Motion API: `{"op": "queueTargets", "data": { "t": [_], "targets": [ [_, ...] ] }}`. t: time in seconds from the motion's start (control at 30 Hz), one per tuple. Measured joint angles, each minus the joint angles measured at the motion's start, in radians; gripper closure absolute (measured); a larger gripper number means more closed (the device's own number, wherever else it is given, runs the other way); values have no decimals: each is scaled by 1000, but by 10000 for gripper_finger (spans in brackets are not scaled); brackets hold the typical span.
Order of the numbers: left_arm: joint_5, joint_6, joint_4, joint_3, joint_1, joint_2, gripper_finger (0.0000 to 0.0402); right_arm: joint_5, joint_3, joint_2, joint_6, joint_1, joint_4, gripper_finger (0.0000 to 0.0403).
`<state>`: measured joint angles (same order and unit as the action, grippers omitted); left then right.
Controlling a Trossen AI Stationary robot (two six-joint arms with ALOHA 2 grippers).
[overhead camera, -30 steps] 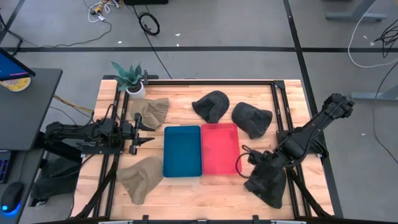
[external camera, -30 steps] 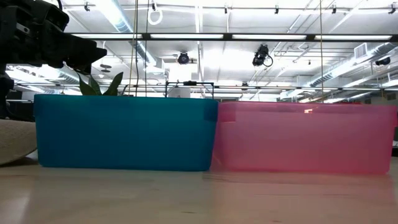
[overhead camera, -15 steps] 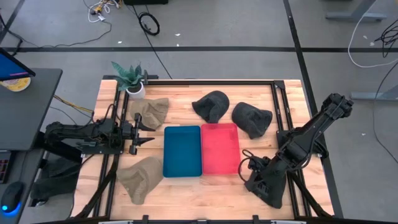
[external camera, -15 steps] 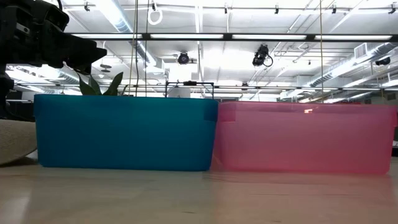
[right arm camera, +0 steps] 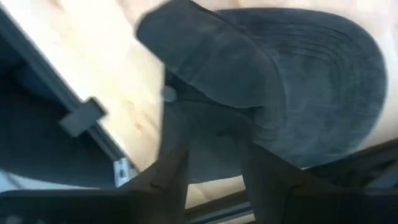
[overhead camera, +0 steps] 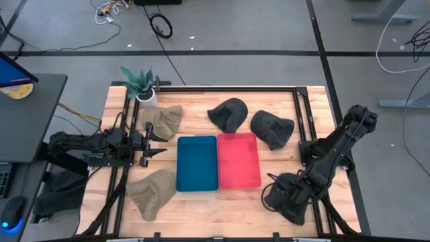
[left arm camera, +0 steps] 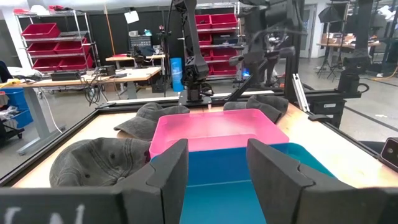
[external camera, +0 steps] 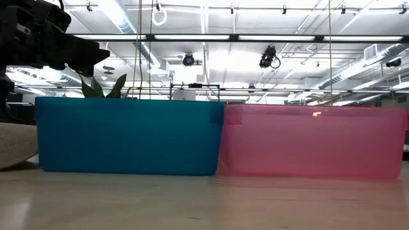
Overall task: Pick & Place hat
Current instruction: Put the bottom black cap into the pink bin
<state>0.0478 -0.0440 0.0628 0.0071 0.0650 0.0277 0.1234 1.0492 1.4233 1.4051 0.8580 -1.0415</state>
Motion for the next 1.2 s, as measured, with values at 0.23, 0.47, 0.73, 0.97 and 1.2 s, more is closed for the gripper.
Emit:
{"op": "queueTargets", "data": {
  "t": [0.23, 0.47, 0.73, 0.97, 1.2],
  "targets": [
    [0, 0, 0, 0, 0, 0, 232, -1, 0, 74, -15, 5, -37, 169],
    [0, 0, 0, 0, 0, 0, 232, -3, -8, 151, -27, 4, -73, 139],
    [0, 0, 0, 0, 0, 0, 232, 16, -136, 168, 5, 4, 57, 170],
    [0, 0, 0, 0, 0, 0, 232, 55, -192, 165, 0, 3, 121, 278],
    [0, 0, 0, 0, 0, 0, 232, 86, -108, 151, -28, 5, 38, 383]
  ]
}}
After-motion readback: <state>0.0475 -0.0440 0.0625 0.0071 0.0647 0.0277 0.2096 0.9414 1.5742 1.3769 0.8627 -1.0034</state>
